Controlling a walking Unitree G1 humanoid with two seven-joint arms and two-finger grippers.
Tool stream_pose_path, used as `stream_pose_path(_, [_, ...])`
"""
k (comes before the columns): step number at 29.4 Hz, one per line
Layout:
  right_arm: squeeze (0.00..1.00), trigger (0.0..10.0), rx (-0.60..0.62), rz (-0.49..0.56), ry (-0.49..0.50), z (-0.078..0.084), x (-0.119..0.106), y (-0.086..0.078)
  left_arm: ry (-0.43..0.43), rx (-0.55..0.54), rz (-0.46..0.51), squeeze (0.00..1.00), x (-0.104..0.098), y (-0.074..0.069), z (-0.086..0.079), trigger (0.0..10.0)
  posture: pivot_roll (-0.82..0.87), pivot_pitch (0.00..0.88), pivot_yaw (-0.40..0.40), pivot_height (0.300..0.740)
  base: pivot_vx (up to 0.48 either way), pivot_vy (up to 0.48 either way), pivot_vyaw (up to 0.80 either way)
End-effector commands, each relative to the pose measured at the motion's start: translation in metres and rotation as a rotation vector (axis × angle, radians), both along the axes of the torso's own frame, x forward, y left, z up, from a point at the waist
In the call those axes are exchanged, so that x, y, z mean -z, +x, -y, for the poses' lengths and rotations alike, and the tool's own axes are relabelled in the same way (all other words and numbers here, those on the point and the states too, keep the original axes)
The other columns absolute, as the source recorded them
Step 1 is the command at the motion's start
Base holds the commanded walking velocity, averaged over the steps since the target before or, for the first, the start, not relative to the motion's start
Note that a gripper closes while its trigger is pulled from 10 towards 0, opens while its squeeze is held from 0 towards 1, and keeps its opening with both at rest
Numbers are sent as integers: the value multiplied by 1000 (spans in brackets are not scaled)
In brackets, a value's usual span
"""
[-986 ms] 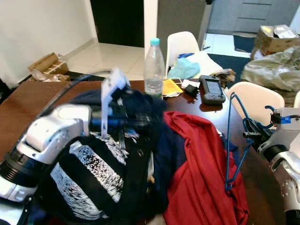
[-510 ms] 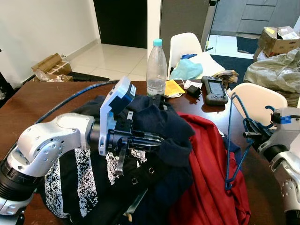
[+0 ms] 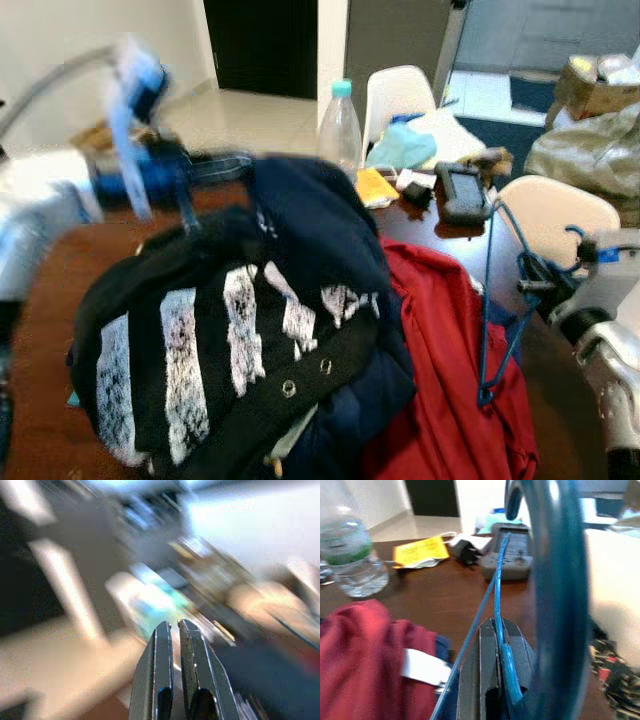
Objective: Hang hanger
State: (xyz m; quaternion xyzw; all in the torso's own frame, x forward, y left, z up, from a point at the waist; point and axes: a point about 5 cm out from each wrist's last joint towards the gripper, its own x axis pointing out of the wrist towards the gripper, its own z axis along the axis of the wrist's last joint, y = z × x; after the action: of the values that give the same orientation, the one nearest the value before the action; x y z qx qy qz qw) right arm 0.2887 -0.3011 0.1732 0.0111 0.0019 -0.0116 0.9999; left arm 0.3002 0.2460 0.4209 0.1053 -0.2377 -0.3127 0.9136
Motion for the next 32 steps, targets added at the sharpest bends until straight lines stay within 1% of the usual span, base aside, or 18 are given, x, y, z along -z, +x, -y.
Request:
stream_pose_path(1, [0,10000,-3,-3,7,-1,2,1,-25,83,127,0,-28,-27,-2,10000,72,59,23,740,0,0,0])
stream_pose_path(2, [0,10000,-4,-3,8,-1,2,1,-6,200,182,0,-39,-47,5,10000,72,59,23,740,0,0,0])
stream_pose_path(3, [0,10000,-4,-3,8,-1,2,1,-6,200,182,0,-39,-47,5,10000,72,59,23,740,0,0,0])
stream_pose_path(5, [0,10000,-3,-2,9,-1,2,2,42,367,232,0,-44,-71,16,10000,72,59,22,740,0,0,0])
stream_pose_path(6, [0,10000,-3,-2,9,-1,2,2,42,367,232,0,-44,-71,16,10000,72,59,22,740,0,0,0])
stream_pose_path(8, [0,10000,1,3,8,1,0,3,35,521,235,0,-41,-84,23,10000,78,53,14,740,0,0,0])
stream_pose_path(11, [0,10000,2,4,7,2,-1,4,30,587,230,0,-39,-90,25,10000,78,51,14,740,0,0,0])
stream_pose_path(14, [0,10000,-2,4,5,0,0,5,5,707,149,0,-26,-92,26,10000,81,50,15,740,0,0,0])
stream_pose_path(17, [0,10000,-8,0,7,-2,2,5,-3,531,43,0,2,-63,19,10000,81,50,15,740,0,0,0])
stream_pose_path(18, [0,10000,-8,0,7,-2,2,5,-3,531,43,0,2,-63,19,10000,81,50,15,740,0,0,0])
stream_pose_path(21, [0,10000,-11,-4,7,-3,3,5,-104,388,0,0,11,-40,10,10000,78,53,12,740,0,0,0])
stream_pose_path(22, [0,10000,-12,-6,7,-2,3,4,-224,271,-31,757,14,-21,2,10000,80,54,13,740,0,0,0])
stream_pose_path(24, [0,10000,-12,-6,7,-2,3,4,-224,271,-31,757,14,-21,2,10000,80,54,13,740,0,0,0])
stream_pose_path(25, [0,10000,-13,-7,6,-2,3,4,-304,198,-62,1000,16,-9,-2,10000,80,54,13,740,0,0,0])
stream_pose_path(26, [0,10000,-14,-9,6,-2,3,5,-371,108,-87,1000,25,6,-6,10000,80,54,12,740,0,0,0])
stream_pose_path(27, [0,10000,-14,-9,6,-2,3,5,-371,108,-87,1000,25,6,-6,10000,80,54,12,740,0,0,0])
stream_pose_path(29, [0,10000,-20,-10,6,-4,3,6,-491,-85,-165,1000,62,38,-17,10000,73,58,9,740,0,0,0])
stream_pose_path(32, [0,10000,-21,-11,7,-4,3,6,-545,-112,-194,1000,72,46,-19,10000,73,58,8,740,0,0,0])
